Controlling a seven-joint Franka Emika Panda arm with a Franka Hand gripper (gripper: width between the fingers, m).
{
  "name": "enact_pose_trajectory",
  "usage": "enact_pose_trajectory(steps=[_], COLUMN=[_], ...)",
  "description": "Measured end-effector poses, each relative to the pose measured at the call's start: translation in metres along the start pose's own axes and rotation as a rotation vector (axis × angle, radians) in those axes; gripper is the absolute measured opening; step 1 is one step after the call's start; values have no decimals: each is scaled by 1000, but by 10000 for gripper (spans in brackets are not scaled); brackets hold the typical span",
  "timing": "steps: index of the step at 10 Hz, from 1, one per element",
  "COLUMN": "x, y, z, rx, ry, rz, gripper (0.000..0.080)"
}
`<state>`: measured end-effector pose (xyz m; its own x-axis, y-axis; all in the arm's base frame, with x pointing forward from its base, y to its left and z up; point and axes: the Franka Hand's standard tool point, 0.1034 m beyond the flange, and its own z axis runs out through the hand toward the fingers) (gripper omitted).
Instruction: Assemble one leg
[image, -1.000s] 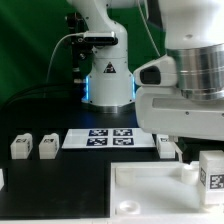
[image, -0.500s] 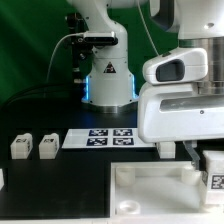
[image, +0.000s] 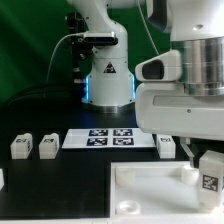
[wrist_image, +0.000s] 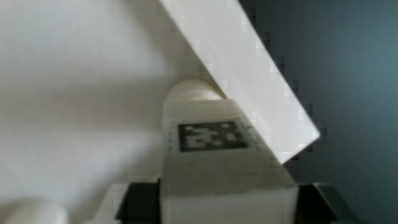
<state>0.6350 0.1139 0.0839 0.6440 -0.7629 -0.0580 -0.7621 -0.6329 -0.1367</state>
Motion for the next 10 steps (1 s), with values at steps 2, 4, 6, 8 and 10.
enact_pose_trajectory(steps=[2,4,6,8,10], x=[-5,-12,-12,-20,-21], y=[2,-2,-1,0,-2], z=[1,2,2,8,9], rx=[32,32,32,26,16], ry=[-28,-45,-43,-38,5], rz=[401,602,563,454,60], gripper=[303,299,310,548,618])
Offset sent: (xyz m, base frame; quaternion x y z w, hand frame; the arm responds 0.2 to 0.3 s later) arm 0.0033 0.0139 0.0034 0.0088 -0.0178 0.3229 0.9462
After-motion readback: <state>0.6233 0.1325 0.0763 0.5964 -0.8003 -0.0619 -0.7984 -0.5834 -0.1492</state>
